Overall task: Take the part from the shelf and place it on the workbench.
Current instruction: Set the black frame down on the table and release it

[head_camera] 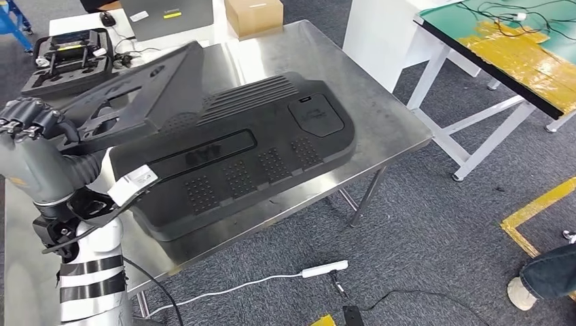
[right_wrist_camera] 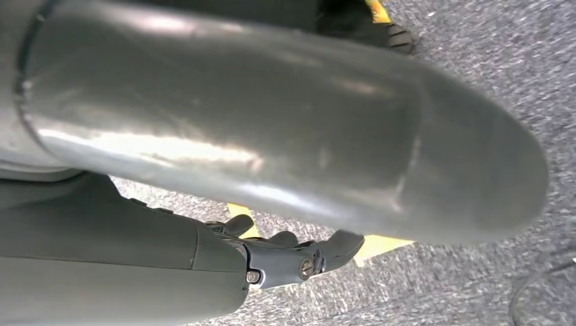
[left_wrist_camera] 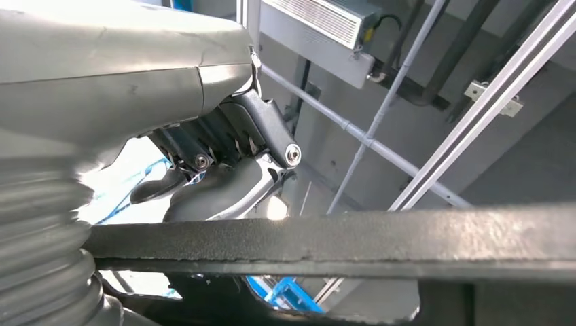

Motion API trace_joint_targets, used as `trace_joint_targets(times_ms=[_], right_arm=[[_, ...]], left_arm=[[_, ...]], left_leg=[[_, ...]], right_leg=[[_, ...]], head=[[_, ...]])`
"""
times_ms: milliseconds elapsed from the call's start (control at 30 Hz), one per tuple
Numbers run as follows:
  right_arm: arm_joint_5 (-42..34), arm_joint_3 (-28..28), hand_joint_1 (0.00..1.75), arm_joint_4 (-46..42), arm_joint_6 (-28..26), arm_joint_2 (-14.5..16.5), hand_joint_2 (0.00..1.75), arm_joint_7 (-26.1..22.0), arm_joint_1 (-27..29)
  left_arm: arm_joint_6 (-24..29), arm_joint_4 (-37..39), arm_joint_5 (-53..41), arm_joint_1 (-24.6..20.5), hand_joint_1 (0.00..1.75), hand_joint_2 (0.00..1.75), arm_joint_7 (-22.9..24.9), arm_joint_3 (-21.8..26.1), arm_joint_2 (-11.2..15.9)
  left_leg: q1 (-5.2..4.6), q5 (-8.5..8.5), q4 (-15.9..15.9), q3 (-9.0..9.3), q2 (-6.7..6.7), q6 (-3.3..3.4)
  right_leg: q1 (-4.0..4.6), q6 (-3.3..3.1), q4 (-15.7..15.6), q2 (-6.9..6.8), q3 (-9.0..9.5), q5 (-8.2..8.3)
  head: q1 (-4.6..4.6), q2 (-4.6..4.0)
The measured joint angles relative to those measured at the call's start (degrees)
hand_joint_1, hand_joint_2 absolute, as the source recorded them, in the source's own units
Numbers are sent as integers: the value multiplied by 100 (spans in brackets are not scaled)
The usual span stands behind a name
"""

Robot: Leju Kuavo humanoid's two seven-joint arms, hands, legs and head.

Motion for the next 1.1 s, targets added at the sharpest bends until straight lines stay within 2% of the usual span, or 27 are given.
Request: trace_joint_targets(times_ms=[33, 67, 133, 200, 233, 333, 367, 467, 667, 867, 1000, 1100], right_arm=[[16, 0, 0, 0, 43, -4, 0, 24, 10], [36, 0, 0, 0, 92, -9, 0, 55, 15], [74, 0, 0, 0, 181, -18, 0, 115, 13], [125, 0, 0, 0, 246, -19, 0, 156, 5], [155, 0, 0, 0, 270, -15, 0, 170, 1], [209, 0, 0, 0, 304, -3, 0, 188, -2], [214, 0, 0, 0, 308, -1, 0, 190, -1], [249, 0, 0, 0, 324, 7, 0, 202, -3], [468, 0, 0, 0, 417, 18, 0, 238, -50], [620, 0, 0, 0, 447, 35, 0, 264, -103], [761, 1, 0, -2, 482, 49, 0, 284, -135], [873, 0, 0, -2, 510, 69, 0, 292, -168]], left_arm=[[-1, 17, -21, -2, 175, 175, 24, -16, 0], [-1, 37, -51, -9, 175, 175, 68, -36, 0], [-1, 93, -144, -54, 175, 175, 223, -103, 1], [-2, 178, -333, -160, 175, 175, 510, -220, 12], [-2, 233, -439, -230, 175, 175, 675, -294, 30], [-3, 374, -617, -388, 175, 175, 956, -473, 106], [-3, 406, -638, -418, 175, 175, 982, -508, 124], [-3, 510, -727, -523, 175, 175, 1121, -604, 173], [-9, 1197, -1034, -1088, 175, 175, 2052, -917, 443], [-8, 1922, -1392, -1522, 175, 175, 2518, -1226, 583], [-8, 2705, -1792, -1850, 175, 175, 3250, -1623, 693], [-8, 3522, -1895, -2162, 175, 175, 3973, -2117, 833]], left_leg=[[-1, 4, 0, -5, -34, 4], [-1, 9, 0, -7, -64, 3], [0, 22, 1, -6, -120, -14], [-23, 38, 11, -20, -165, -54], [-37, 39, 18, -32, -178, -54], [-50, 50, 16, -37, -177, 21], [-48, 62, 4, -28, -170, 26], [-40, 89, -39, -6, -159, -17], [-17, 112, -58, -12, -160, -92], [-26, 119, -59, -34, -160, -124], [-48, 121, -57, -39, -162, -122], [-61, 123, -57, -40, -161, -118]], right_leg=[[-3, 25, 99, 8, -65, 2], [-7, 62, -34, 11, -14, 92], [-19, 124, -797, 24, 345, 395], [-8, 101, -1399, 42, 648, 603], [-3, 79, -1509, 48, 702, 643], [7, 50, -1524, 51, 708, 690], [14, 43, -1524, 55, 708, 693], [25, 23, -1522, 62, 703, 702], [48, 8, -1516, 58, 689, 707], [36, -5, -1514, 56, 669, 714], [16, -3, -1515, 51, 667, 715], [2, 0, -1515, 51, 666, 719]], head=[[1, 0], [0, 0], [3, 0], [-2, 0], [-4, 0], [-9, 0], [-10, 0], [-10, 0], [-8, 0], [-5, 0], [-6, 0], [-6, 0]])
